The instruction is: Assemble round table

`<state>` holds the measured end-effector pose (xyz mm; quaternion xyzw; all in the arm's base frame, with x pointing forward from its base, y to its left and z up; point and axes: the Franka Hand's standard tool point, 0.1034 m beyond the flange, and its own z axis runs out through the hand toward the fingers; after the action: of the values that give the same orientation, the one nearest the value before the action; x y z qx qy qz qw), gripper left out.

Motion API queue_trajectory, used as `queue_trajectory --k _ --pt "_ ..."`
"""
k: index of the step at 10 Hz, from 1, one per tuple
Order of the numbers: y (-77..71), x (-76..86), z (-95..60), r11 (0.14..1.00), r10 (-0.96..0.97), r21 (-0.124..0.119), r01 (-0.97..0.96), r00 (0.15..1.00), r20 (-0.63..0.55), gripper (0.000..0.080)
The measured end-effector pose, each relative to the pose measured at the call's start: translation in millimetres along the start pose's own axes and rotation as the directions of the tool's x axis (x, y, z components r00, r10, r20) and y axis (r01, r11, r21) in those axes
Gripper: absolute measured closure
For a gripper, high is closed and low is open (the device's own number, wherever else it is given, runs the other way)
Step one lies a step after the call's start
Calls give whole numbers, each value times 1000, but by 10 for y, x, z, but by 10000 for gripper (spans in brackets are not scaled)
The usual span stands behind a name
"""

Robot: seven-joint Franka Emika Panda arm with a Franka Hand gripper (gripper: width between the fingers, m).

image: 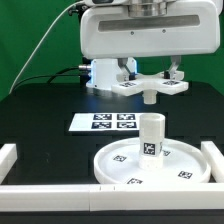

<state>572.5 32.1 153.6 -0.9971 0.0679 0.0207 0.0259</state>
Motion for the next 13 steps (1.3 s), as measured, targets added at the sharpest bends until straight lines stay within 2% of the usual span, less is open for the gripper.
queue_trajectory --k 3,6,10,13 --pt "-37 -23 101 1000 8 -8 -8 1000 14 357" --pt "-21 -4 273 1000 6 -21 -6 1000 3 357" --pt "-19 79 267 1000 13 -16 -14 999 -47 357" --pt "-35 14 209 1000 24 -9 -24 1000 -17 357"
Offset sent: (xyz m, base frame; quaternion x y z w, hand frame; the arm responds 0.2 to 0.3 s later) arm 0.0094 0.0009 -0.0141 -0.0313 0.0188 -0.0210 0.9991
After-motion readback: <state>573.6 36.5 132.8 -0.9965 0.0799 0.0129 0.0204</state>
